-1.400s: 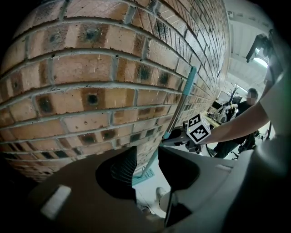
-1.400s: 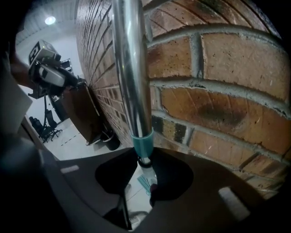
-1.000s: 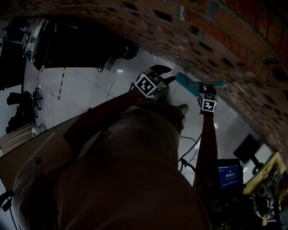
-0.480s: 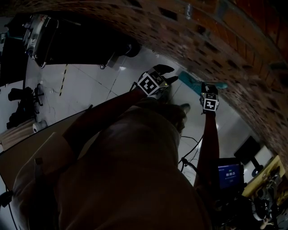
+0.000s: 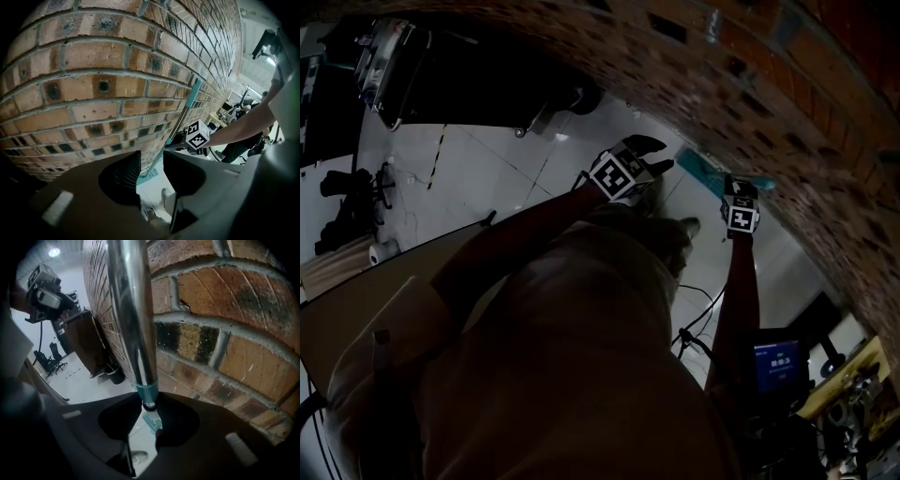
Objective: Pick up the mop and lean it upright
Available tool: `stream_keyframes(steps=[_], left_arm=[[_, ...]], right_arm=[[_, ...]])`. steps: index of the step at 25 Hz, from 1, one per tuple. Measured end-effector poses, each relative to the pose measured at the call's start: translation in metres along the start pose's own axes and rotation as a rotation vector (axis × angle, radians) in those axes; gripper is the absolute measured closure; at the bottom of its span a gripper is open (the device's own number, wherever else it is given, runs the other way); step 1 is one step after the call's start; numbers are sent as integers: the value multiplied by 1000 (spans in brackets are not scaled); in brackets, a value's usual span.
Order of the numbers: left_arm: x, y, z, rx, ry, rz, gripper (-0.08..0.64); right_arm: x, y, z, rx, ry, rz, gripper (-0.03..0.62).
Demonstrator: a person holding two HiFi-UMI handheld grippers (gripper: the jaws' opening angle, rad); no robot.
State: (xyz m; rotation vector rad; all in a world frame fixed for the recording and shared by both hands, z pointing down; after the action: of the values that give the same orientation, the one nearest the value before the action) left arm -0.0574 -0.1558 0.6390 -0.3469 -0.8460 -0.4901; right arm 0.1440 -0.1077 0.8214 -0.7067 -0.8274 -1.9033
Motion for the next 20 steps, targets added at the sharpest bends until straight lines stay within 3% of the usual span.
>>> stream_keyframes(steps=[20], left_arm=[[-4, 1, 15, -15, -20, -13, 391]], right_arm=[[25, 1, 13, -10, -19, 22, 485]])
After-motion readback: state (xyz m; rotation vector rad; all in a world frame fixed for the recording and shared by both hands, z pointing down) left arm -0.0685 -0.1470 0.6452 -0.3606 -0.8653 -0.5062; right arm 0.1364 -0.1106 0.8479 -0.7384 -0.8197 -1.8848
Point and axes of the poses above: the fingertips, and each gripper's own axes: x forward along the fingers, y to its right, z out of its underside, the point moved 3 cm from there along -x, backward along the fingers, and after that the axes turned 8 degrees about -z, right-handed, at the moved point
